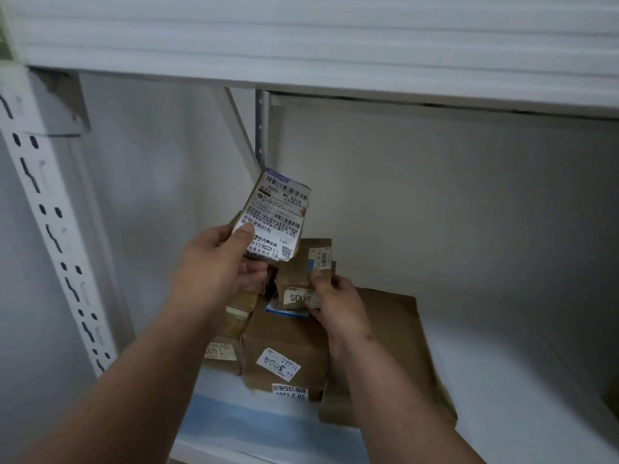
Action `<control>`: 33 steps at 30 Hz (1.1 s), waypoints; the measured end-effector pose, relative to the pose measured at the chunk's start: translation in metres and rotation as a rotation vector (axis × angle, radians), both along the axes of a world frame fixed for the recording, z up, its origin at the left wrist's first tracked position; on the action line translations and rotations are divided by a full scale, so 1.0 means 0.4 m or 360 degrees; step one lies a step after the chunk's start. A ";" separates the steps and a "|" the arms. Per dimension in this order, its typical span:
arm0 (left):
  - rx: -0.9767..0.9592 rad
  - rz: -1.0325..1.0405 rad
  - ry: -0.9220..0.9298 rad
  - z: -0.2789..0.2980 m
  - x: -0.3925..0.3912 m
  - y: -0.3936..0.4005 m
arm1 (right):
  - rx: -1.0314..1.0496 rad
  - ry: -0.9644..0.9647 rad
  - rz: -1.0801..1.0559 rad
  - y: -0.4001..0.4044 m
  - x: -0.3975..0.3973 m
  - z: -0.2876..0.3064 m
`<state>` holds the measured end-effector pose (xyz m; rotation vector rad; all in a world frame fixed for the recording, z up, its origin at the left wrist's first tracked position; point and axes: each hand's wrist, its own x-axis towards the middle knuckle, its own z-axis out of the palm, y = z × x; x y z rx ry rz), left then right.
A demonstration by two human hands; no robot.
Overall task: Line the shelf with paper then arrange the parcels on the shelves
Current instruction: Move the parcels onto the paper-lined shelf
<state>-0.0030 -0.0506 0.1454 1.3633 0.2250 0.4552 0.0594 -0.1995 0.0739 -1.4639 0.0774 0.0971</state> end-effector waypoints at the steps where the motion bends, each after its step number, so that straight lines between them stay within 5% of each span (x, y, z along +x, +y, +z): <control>1: -0.0010 -0.0007 -0.0002 0.000 0.005 0.007 | -0.0183 -0.0039 0.0016 0.003 0.001 0.005; 5: -0.0023 -0.0070 -0.0006 -0.010 0.020 0.011 | -0.1289 -0.0252 -0.0014 0.003 0.015 0.004; 7: -0.0017 -0.0102 -0.0005 -0.017 0.025 0.004 | -0.1471 -0.0242 -0.0053 0.001 0.018 -0.009; 10: 0.0030 -0.0141 -0.0011 -0.023 0.030 -0.013 | -0.1284 -0.0343 -0.0201 -0.008 0.008 -0.012; 15: 0.0155 -0.0145 -0.0022 -0.025 0.045 -0.050 | -0.0241 -0.0500 -0.0214 -0.019 -0.030 0.079; 22: 0.0527 -0.0139 0.0025 -0.031 0.054 -0.061 | 0.0038 -0.0370 -0.0109 -0.016 -0.008 0.101; 33: 0.0882 0.0174 -0.0030 -0.043 0.042 -0.016 | -0.1092 -0.0520 -0.0309 0.016 0.052 0.073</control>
